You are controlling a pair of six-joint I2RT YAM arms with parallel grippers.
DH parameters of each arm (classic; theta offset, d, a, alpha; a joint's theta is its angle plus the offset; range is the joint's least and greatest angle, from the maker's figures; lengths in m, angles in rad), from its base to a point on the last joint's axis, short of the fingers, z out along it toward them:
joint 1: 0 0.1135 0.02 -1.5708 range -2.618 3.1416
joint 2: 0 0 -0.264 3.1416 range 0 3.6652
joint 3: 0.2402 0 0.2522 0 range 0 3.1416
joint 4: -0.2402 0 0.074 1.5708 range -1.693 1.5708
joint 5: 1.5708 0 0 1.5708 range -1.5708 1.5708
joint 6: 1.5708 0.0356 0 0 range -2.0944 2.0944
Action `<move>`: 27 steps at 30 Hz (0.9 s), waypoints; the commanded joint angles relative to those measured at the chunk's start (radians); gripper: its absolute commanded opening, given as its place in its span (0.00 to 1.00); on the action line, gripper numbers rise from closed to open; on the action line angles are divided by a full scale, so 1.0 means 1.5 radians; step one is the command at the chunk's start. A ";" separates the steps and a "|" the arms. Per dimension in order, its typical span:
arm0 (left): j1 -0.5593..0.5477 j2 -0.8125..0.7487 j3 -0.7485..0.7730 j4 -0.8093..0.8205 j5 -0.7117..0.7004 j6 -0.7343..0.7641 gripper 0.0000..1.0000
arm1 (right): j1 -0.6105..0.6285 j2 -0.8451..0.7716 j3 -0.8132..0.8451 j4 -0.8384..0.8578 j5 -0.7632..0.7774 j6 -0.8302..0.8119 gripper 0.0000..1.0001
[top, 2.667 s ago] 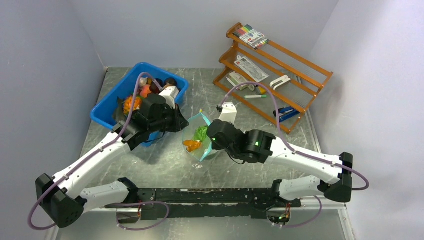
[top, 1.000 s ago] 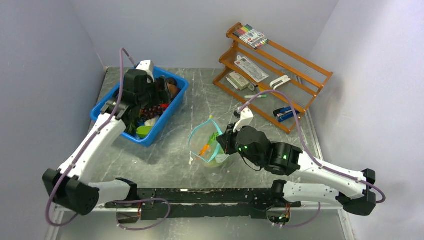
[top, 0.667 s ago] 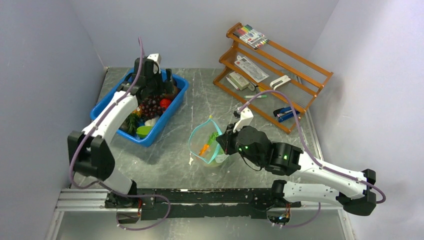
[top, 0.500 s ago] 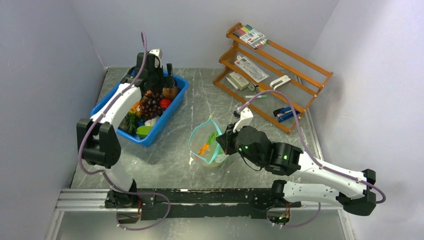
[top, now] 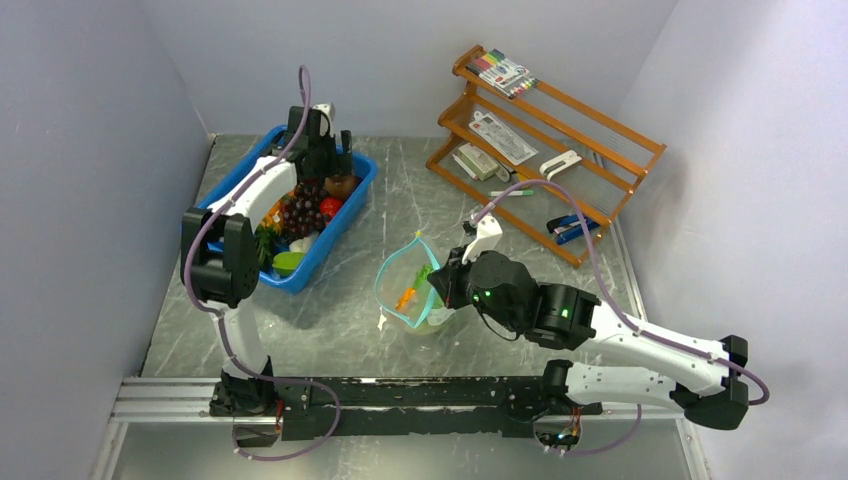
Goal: Place the food in the zip-top bag and seal the zipper
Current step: Pick up the fake vegetable from the bin.
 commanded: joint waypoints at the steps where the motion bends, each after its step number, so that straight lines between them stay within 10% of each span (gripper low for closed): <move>1: 0.006 0.002 -0.017 0.037 0.034 -0.008 0.85 | -0.002 -0.005 0.013 0.028 0.014 0.005 0.00; 13: 0.007 0.017 -0.040 0.022 0.051 -0.012 0.83 | -0.002 0.016 0.025 0.026 -0.003 -0.012 0.00; 27: 0.006 -0.028 -0.053 0.010 0.071 -0.011 0.47 | -0.002 -0.010 0.004 0.035 -0.008 0.009 0.00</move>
